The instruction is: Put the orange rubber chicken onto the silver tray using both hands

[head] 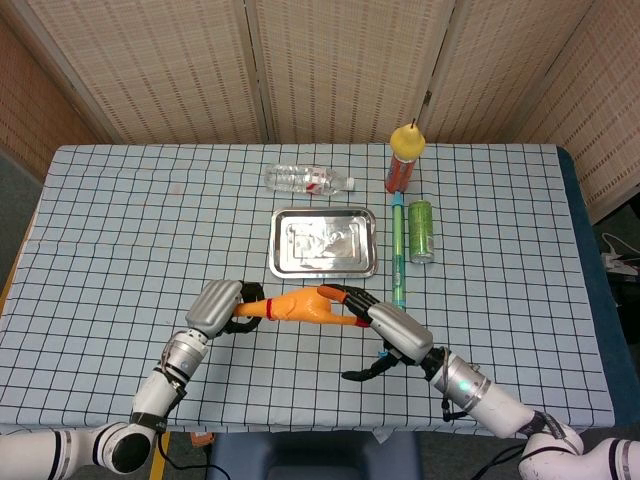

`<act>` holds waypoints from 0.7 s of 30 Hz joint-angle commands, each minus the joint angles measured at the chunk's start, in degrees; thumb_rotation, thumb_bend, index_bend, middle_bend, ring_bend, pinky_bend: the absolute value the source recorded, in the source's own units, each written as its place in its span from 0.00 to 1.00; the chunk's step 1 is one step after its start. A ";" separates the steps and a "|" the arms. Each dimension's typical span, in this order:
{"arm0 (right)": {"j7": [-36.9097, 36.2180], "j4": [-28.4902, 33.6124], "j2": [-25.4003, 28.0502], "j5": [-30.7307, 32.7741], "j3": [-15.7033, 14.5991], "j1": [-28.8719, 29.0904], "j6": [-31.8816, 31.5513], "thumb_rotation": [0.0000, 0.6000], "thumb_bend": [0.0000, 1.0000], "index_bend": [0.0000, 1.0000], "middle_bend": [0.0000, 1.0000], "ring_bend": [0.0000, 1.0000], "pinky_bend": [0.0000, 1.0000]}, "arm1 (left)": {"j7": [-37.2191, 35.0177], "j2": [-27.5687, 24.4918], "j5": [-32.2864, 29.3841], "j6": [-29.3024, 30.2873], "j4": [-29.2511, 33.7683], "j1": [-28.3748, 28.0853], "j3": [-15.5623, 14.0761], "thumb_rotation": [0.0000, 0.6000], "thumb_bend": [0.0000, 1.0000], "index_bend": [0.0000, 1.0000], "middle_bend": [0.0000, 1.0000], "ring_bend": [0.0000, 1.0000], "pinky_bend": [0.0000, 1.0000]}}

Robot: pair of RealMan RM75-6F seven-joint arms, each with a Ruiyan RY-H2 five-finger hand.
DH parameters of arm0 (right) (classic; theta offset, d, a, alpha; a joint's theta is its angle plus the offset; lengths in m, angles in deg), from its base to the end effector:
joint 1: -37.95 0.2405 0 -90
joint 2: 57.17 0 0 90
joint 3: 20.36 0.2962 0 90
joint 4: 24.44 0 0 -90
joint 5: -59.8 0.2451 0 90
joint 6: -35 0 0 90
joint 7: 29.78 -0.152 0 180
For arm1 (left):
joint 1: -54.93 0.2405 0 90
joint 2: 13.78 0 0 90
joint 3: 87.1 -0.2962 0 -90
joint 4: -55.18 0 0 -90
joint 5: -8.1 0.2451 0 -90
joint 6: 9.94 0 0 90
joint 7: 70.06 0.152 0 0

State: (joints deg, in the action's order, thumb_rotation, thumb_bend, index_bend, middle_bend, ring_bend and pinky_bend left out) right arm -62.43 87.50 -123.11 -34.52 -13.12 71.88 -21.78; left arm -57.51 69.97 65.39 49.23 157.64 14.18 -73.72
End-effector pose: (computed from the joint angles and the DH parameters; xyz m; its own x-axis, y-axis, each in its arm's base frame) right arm -0.1289 -0.2841 0.0495 -0.1311 -0.6160 0.7767 -0.8123 -0.3824 -0.4404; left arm -0.1272 0.3516 -0.0218 0.0950 0.3652 0.9261 0.9617 -0.2740 0.0094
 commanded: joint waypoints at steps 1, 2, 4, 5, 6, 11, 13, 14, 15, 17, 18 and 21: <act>-0.03 -3.50 3.58 -7.76 -4.27 -5.97 -10.36 1.00 0.08 0.00 0.00 0.00 0.00 | -2.90 1.34 -2.31 -2.47 -4.29 -1.60 2.25 1.00 0.72 0.82 0.66 0.48 0.57; 1.13 -4.62 4.07 -8.82 -5.18 -7.38 -12.65 1.00 0.08 0.00 0.00 0.00 0.00 | -3.58 2.17 -3.15 -3.33 -6.06 -2.25 2.82 1.00 0.73 0.82 0.66 0.48 0.57; 3.07 -6.54 4.84 -10.25 -7.18 -9.62 -15.21 1.00 0.08 0.00 0.00 0.00 0.00 | -4.07 3.75 -4.43 -4.76 -9.05 -3.45 3.45 1.00 0.72 0.82 0.66 0.48 0.57; 4.26 -7.81 4.87 -10.63 -8.01 -11.00 -16.95 1.00 0.08 0.00 0.00 0.00 0.00 | -4.17 4.95 -5.19 -5.72 -11.17 -4.36 3.76 1.00 0.72 0.82 0.66 0.48 0.57; 5.17 -8.93 4.80 -10.82 -8.61 -11.95 -18.06 1.00 0.08 0.00 0.00 0.00 0.00 | -4.18 5.95 -5.81 -6.40 -12.81 -5.09 4.02 1.00 0.72 0.82 0.66 0.48 0.57; 7.43 -15.10 3.93 -9.93 -11.31 -16.08 -21.57 1.00 0.08 0.00 0.00 0.00 0.00 | -3.85 11.72 -7.91 -9.75 -21.93 -9.39 5.32 1.00 0.72 0.82 0.66 0.48 0.57; 6.86 -17.61 3.45 -9.24 -12.03 -17.08 -22.22 1.00 0.08 0.00 0.00 0.00 0.00 | -3.77 14.61 -8.50 -11.25 -26.95 -11.45 5.87 1.00 0.72 0.82 0.66 0.48 0.57; 6.29 -18.89 3.25 -9.04 -12.38 -17.44 -22.48 1.00 0.08 0.00 0.00 0.00 0.00 | -3.85 16.26 -8.88 -12.40 -30.11 -12.68 6.22 1.00 0.72 0.82 0.66 0.48 0.58; 5.90 -20.04 3.12 -8.79 -12.59 -17.68 -22.57 1.00 0.08 0.00 0.00 0.00 0.00 | -3.93 17.65 -9.23 -13.57 -33.00 -13.79 6.52 1.00 0.72 0.82 0.66 0.48 0.58; 5.33 -22.19 2.77 -8.20 -12.79 -17.90 -22.49 1.00 0.08 0.00 0.00 0.00 0.00 | -4.73 20.55 -9.48 -15.78 -39.27 -16.03 7.39 1.00 0.72 0.82 0.66 0.48 0.57; 5.00 -22.94 2.63 -7.90 -12.83 -17.90 -22.29 1.00 0.08 0.00 0.00 0.00 0.00 | -5.34 21.75 -9.37 -16.54 -41.90 -16.90 7.83 1.00 0.72 0.82 0.66 0.48 0.57; 4.09 -24.94 2.21 -6.73 -12.80 -17.58 -21.13 1.00 0.08 0.00 0.00 0.00 0.00 | -8.21 25.58 -8.76 -19.20 -50.59 -19.54 9.31 1.00 0.72 0.82 0.66 0.49 0.58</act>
State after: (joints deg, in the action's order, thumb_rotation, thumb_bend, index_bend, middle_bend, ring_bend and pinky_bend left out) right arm -57.83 63.37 -120.55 -41.94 -25.75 54.32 -43.50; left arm -62.89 90.02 56.86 34.22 116.18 -1.08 -66.55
